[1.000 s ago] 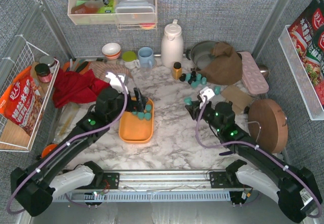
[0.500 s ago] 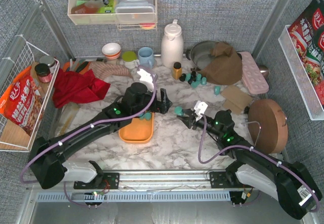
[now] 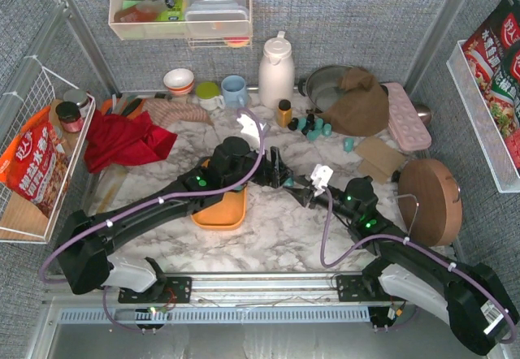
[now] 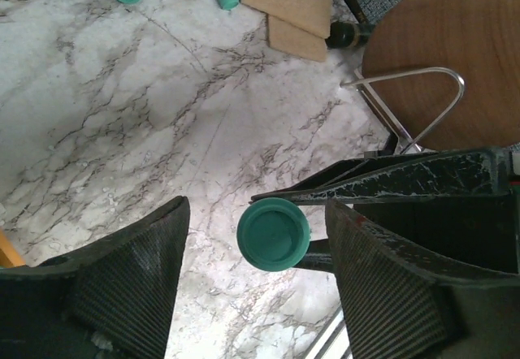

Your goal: Mix the coffee capsules in the storage basket

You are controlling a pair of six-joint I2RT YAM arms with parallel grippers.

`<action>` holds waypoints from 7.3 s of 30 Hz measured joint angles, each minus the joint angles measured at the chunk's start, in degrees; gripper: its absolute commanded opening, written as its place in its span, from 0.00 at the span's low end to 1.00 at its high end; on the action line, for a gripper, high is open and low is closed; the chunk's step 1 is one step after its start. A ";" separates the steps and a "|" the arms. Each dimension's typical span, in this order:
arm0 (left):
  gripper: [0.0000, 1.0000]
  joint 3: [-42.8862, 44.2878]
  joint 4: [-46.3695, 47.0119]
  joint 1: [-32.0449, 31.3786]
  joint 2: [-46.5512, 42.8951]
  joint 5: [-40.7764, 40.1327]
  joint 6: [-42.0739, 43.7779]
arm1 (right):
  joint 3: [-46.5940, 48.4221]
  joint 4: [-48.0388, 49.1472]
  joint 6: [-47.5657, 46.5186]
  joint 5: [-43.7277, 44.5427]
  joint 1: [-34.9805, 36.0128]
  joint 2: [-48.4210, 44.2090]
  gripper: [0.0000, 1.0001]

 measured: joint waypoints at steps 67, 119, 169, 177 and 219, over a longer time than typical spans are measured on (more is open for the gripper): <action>0.51 -17.86 -10.03 9.29 -3.17 -16.33 -2.89 | 0.55 -4.68 -0.94 6.75 0.24 -2.47 0.73; 0.99 -15.26 -8.24 9.31 -21.33 -24.17 1.36 | 14.01 -16.57 10.71 34.99 -1.40 7.28 0.75; 0.99 -18.97 -11.93 9.42 -43.41 -26.29 19.39 | 72.50 -66.51 27.98 32.04 -32.65 68.13 0.49; 0.99 -19.04 -11.93 9.40 -43.80 -25.46 19.21 | 77.13 -68.94 27.43 33.51 -31.56 71.69 0.43; 0.99 -19.91 -9.92 9.51 -42.93 -24.85 18.08 | 37.03 -41.53 10.58 28.41 -11.78 30.58 0.26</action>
